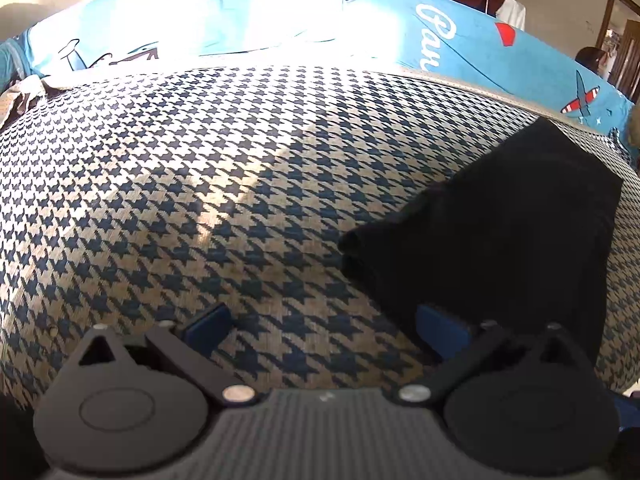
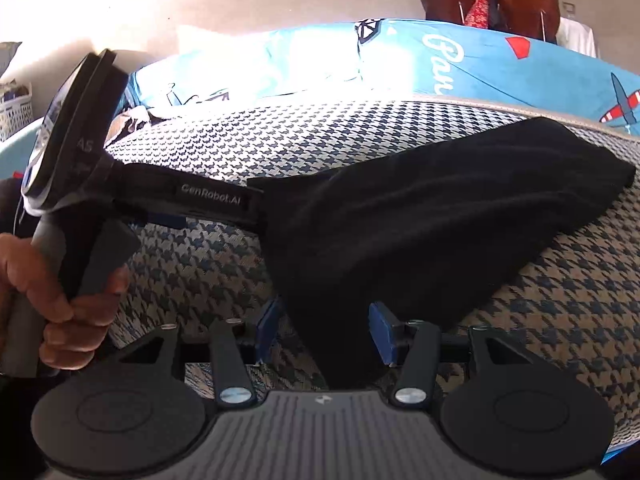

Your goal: Fold clothes

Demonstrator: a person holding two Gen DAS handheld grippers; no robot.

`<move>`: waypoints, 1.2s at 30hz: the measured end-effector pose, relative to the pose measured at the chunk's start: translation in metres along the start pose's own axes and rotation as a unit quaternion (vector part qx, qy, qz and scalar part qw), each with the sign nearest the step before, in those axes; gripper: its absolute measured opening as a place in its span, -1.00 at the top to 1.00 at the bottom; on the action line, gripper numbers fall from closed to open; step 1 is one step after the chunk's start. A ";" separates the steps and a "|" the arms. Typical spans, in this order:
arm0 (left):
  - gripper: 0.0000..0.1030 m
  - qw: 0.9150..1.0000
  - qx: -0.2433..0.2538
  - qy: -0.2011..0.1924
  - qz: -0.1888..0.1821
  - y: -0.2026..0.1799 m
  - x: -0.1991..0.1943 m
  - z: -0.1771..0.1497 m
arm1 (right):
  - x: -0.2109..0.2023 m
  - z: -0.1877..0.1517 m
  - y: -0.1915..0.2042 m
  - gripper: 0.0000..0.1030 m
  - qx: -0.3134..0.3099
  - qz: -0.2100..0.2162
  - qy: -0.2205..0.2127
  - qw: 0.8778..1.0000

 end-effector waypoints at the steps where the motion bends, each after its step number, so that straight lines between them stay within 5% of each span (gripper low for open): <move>1: -1.00 1.000 -0.003 0.000 -0.001 0.001 0.000 0.001 | 0.001 0.001 0.003 0.02 -0.007 -0.002 0.000 1.000; 13: -1.00 1.000 -0.015 0.002 -0.007 0.006 0.001 0.004 | 0.023 0.001 0.026 0.02 -0.101 -0.049 0.029 0.993; 21: -1.00 0.998 -0.034 0.015 -0.045 0.004 -0.001 0.006 | 0.031 0.000 0.030 0.04 -0.144 -0.077 0.024 0.986; 25: -1.00 0.996 -0.036 0.031 -0.074 -0.002 -0.003 0.004 | 0.032 0.003 0.031 0.47 -0.147 -0.079 0.014 0.986; 29: -1.00 0.993 -0.034 0.050 -0.098 -0.010 -0.003 0.000 | 0.033 0.007 0.019 0.81 -0.112 -0.078 0.010 0.991; 36: -1.00 0.986 -0.052 0.084 -0.138 -0.022 0.000 -0.002 | 0.032 0.011 -0.013 0.84 0.051 -0.019 0.001 0.999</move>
Point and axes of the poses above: each gripper's, at about its wrist camera, not at the fingertips, and x roughly the way its jaws point, y to its left, z to its top, the point moved 8 cm from there along x, roughly the way its jaws point, and after that the axes turned 14 degrees about -x, right-handed, at the moved point
